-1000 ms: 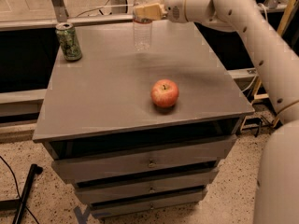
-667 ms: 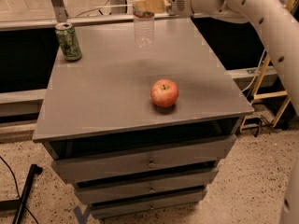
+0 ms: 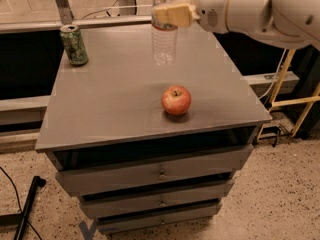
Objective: Move water bottle near apple
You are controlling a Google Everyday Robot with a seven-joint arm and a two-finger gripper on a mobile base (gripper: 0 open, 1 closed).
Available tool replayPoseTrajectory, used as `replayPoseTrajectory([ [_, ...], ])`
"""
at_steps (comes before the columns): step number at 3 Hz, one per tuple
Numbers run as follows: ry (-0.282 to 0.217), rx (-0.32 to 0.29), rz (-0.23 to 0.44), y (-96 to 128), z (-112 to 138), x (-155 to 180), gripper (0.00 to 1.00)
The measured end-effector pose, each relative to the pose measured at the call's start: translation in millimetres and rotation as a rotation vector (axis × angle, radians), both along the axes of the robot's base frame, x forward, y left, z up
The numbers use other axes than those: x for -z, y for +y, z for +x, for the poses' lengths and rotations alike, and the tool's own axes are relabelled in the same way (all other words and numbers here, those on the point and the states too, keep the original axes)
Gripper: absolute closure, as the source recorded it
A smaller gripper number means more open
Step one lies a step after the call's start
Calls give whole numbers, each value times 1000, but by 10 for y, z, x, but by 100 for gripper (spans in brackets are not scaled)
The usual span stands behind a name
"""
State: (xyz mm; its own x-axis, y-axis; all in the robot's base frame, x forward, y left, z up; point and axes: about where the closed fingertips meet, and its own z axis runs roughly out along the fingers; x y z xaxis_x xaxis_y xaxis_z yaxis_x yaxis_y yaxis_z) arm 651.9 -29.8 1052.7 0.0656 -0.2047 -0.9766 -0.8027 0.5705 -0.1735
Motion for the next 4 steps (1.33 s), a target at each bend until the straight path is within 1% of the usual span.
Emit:
replayPoseTrajectory([
  [1,60,35,-24,-243,-129,383,100],
  [2,55,25,-13,-190,-119,361,100],
  [4,84,7,43,-175,-238,630,100],
])
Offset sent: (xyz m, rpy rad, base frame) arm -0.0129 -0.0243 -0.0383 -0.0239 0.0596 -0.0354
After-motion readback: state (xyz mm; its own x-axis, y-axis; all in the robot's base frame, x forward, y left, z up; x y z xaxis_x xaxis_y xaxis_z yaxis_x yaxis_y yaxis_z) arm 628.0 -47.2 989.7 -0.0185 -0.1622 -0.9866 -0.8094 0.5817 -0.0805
